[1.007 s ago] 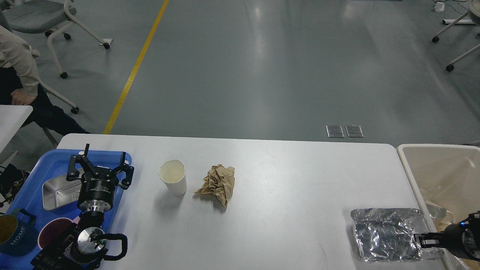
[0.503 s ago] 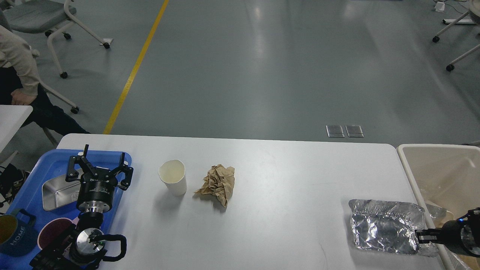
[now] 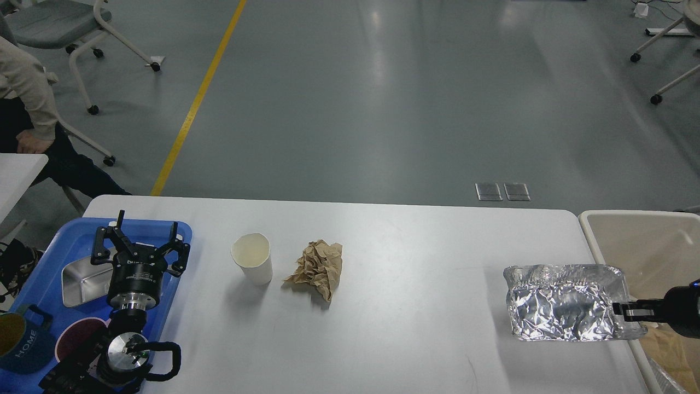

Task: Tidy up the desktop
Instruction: 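Lift the foil tray and slide it to the table center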

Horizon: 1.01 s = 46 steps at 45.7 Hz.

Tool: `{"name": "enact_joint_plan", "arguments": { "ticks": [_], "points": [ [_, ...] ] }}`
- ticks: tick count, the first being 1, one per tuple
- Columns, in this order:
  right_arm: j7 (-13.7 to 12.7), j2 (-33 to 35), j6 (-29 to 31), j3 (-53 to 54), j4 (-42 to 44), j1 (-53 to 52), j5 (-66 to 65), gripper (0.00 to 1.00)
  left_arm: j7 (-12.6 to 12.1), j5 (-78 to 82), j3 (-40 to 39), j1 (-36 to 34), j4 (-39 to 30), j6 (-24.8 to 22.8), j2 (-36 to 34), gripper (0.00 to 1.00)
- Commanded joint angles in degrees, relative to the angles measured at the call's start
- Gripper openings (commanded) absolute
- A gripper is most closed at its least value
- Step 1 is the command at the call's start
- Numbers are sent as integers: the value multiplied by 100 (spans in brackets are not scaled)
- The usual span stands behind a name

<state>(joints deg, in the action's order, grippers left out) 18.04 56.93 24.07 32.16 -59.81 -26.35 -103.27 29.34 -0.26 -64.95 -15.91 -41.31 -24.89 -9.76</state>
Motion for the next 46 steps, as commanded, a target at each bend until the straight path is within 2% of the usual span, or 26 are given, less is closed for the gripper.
{"name": "enact_joint_plan", "arguments": {
  "ticks": [1,6,23,34,39,46],
  "points": [
    [-20,740,10,10,-777,-20,9,0,-7,0,0,0,-8,1,9,96],
    [-20,1294,309,62,-1138,-107,149,0,-16,0,0,0,0,1,18,96],
    [-28,2077,564,71,-1912,-485,369,0,-25,0,0,-9,0,1,18,96],
    [-46,2060,828,80,-2009,-828,378,0,-16,0,0,-9,0,19,27,96],
    [-134,1998,836,106,-2009,-854,387,0,-16,0,0,-9,0,19,18,96],
    [-151,1489,1047,62,-1956,-1004,413,0,28,0,0,-9,0,28,9,96]
  ]
}}
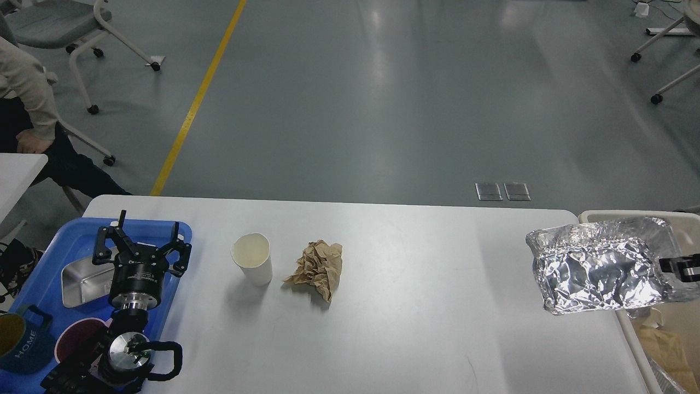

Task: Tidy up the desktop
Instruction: 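Lift the foil tray and slide it to the table center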

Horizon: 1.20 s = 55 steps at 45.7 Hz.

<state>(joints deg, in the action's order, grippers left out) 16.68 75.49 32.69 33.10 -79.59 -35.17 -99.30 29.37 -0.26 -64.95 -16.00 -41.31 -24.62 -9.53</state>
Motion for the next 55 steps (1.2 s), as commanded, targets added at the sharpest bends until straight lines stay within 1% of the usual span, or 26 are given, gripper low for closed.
{"name": "enact_joint_plan", "arguments": {
  "ticks": [1,7,10,18,24,28,37,40,48,55],
  "points": [
    [-24,-429,246,-32,23,-157,16,0,25,0,-9,0,-8,1,-13,96],
    [-33,-930,439,-58,49,-446,34,0,25,0,-9,0,-17,1,-13,96],
    [-51,-1220,536,-67,215,-587,34,0,25,0,-9,0,-17,1,-13,96],
    [-139,-1967,615,-85,594,-798,8,0,25,0,-9,9,-17,9,-40,96],
    [-270,-2416,686,-93,849,-983,16,0,34,0,-9,9,-17,18,-49,96],
    [-288,-2671,756,-93,972,-1080,8,0,25,9,-9,9,-26,18,-49,96],
    [-490,-3250,765,-102,1490,-1220,16,0,16,9,0,9,-52,18,-49,96],
    [-587,-3549,756,-102,1657,-1229,25,0,16,26,0,9,-52,18,-57,96],
    [-824,-4033,756,-93,2000,-1273,34,0,16,44,-9,9,-52,18,-84,96],
    [-921,-4428,756,-85,2369,-1396,95,0,16,44,0,9,-52,36,-101,96]
  ]
}}
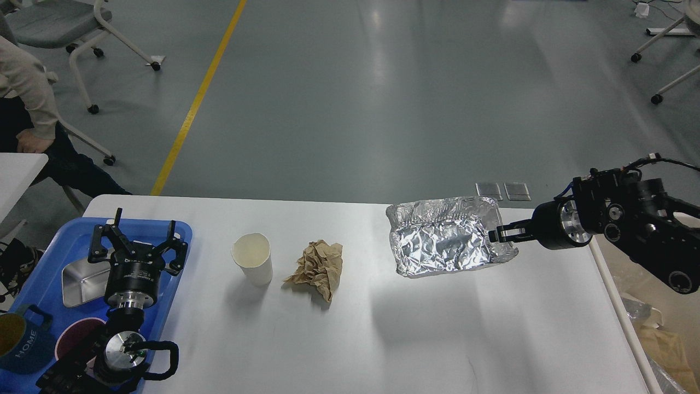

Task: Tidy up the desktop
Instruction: 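Lift the foil tray and slide it to the table center, then swing the left gripper off the blue tray toward the paper cup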

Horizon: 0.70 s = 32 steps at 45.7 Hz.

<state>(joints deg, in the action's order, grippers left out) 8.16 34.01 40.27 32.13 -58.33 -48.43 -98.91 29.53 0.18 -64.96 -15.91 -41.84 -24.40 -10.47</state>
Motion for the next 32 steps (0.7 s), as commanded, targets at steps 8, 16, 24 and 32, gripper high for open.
{"name": "enact_joint_plan", "arguments": {
  "ticks": [8,16,24,32],
  "points": [
    [-166,-702,-2,-5,892,-281,372,0,0,8,1,35,0,23,1,96],
    [-175,-808,-2,-23,937,-299,522,0,-35,0,-17,44,0,23,-25,96],
    [-175,-887,-2,-260,928,-413,531,0,158,-18,-131,44,9,15,-86,96],
    [-175,-887,-2,-304,920,-422,531,0,659,-71,-96,44,9,6,-227,96]
  ]
}}
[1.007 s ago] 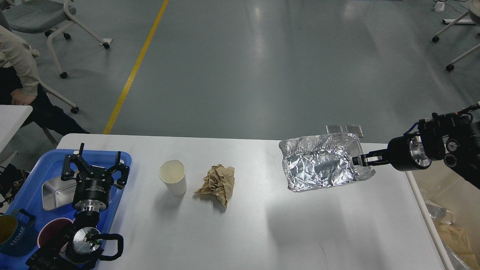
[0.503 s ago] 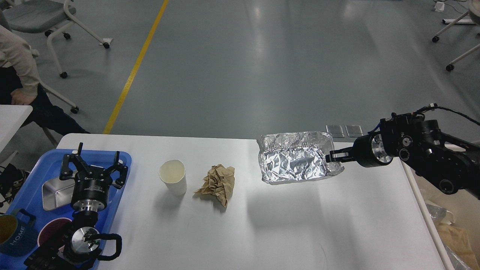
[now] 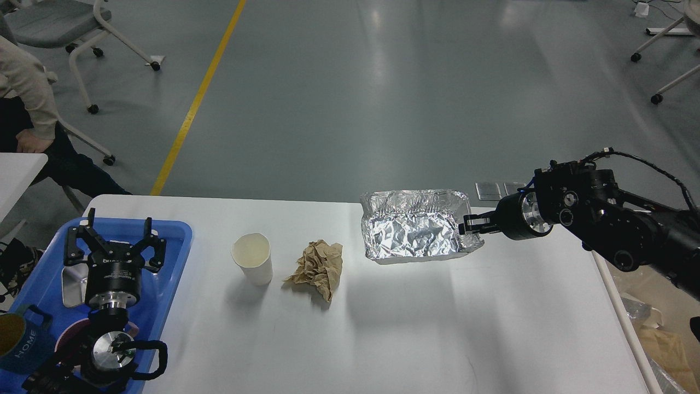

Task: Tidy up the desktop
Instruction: 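Swing the left gripper off the blue tray toward the paper cup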

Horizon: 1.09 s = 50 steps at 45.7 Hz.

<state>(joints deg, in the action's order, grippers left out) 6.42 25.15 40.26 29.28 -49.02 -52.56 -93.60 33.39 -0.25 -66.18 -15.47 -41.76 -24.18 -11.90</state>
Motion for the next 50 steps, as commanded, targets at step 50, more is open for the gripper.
{"name": "enact_joint_plan", "arguments": {
  "ticks": [50],
  "points": [
    [0,-106,-79,-63,-46,-43,-44,0,-1318,1361,1230,35,-1483,1065,-2377,96]
  ]
}}
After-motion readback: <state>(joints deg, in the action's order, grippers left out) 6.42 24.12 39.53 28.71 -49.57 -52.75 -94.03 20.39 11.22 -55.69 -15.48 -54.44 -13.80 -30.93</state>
